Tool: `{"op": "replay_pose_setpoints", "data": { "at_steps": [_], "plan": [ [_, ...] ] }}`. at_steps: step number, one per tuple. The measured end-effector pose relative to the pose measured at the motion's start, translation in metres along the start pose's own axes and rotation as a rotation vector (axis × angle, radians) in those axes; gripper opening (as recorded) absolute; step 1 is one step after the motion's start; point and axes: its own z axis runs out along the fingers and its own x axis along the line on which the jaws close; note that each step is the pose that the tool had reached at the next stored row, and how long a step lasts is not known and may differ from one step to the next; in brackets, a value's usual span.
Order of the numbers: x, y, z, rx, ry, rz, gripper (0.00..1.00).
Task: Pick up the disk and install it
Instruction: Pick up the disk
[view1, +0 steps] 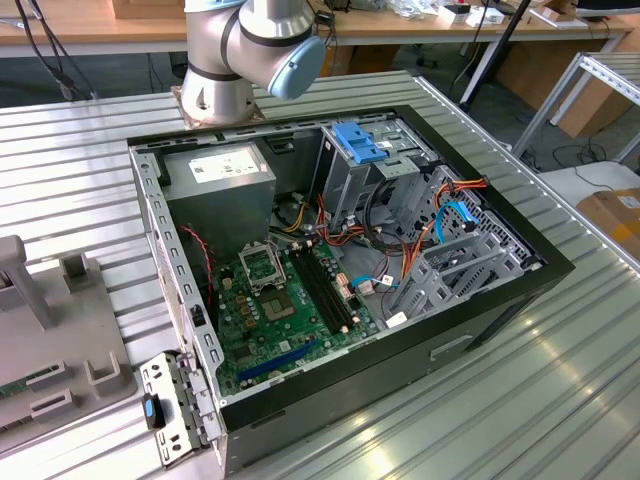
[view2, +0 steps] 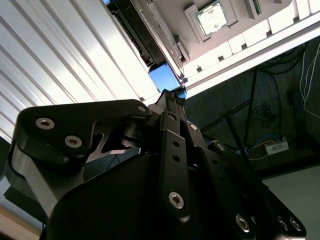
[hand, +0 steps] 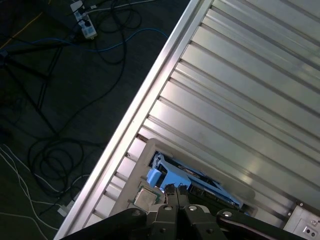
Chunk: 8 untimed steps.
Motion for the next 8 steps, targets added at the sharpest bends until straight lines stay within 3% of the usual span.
{"op": "replay_pose_setpoints", "data": {
  "at_steps": [8],
  "plan": [
    [-0.0005,-0.0002,0.0005,-0.0002,0.0002,-0.009,0.11]
  ]
}}
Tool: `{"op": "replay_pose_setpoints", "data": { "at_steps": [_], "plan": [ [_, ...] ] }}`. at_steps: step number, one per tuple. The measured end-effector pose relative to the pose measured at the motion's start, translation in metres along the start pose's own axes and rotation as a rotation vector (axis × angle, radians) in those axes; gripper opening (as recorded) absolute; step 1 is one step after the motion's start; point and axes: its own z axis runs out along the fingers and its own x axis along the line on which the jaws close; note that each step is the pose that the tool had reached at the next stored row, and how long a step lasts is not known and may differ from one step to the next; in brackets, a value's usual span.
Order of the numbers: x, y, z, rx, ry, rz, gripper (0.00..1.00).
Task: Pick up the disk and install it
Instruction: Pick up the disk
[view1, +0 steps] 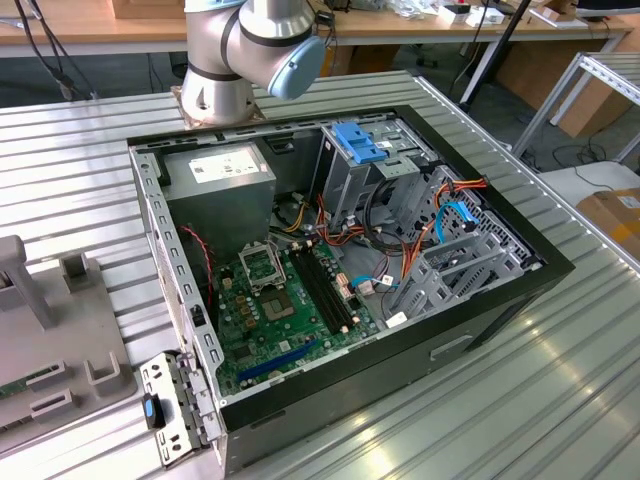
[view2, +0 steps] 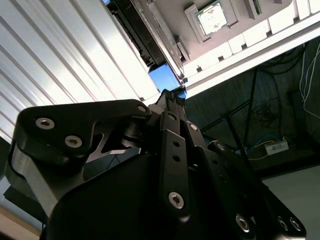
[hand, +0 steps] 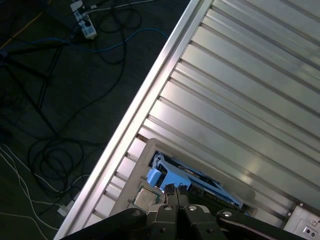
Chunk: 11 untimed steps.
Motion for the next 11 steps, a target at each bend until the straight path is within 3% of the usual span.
{"op": "replay_pose_setpoints", "data": {
  "at_steps": [4,9,11],
  "plan": [
    [-0.0003,-0.0001,0.0005,-0.0007,0.0023,-0.048,0.11],
    [-0.0002,-0.0002,0.0013,-0.0023,0.0075,-0.156,0.11],
    [-0.0002,-0.0002,0.0014,-0.0021,0.008,-0.163,0.11]
  ]
}}
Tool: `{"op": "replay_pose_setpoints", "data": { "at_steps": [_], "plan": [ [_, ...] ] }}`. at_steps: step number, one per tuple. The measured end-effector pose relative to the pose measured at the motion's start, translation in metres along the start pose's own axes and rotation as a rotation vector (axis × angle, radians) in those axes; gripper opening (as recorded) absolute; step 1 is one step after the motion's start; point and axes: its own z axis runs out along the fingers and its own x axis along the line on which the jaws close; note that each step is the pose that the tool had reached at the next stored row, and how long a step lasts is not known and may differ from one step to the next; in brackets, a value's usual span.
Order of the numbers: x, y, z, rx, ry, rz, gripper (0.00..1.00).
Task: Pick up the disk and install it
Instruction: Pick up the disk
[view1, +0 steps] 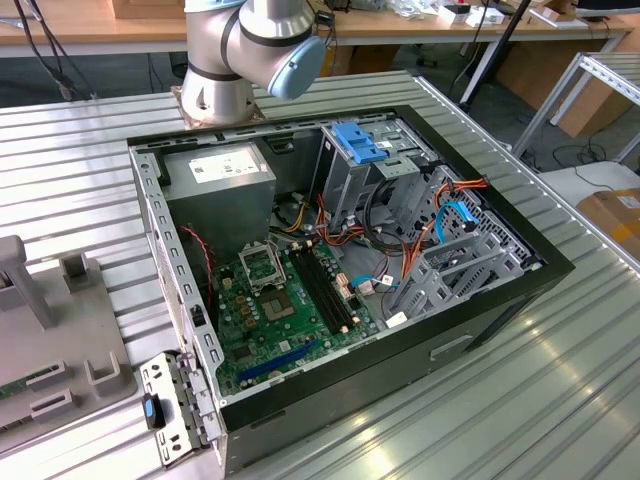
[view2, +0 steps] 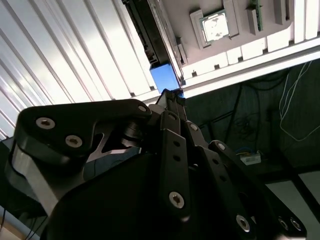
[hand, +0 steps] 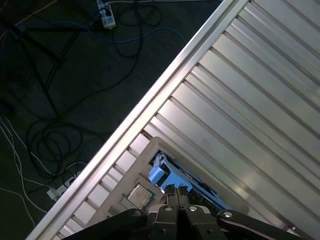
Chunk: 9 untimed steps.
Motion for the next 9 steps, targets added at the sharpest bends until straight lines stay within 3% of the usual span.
{"op": "replay_pose_setpoints", "data": {
  "at_steps": [9],
  "plan": [
    [0.0,0.0,0.0,-0.0001,0.0004,-0.008,0.11]
  ]
}}
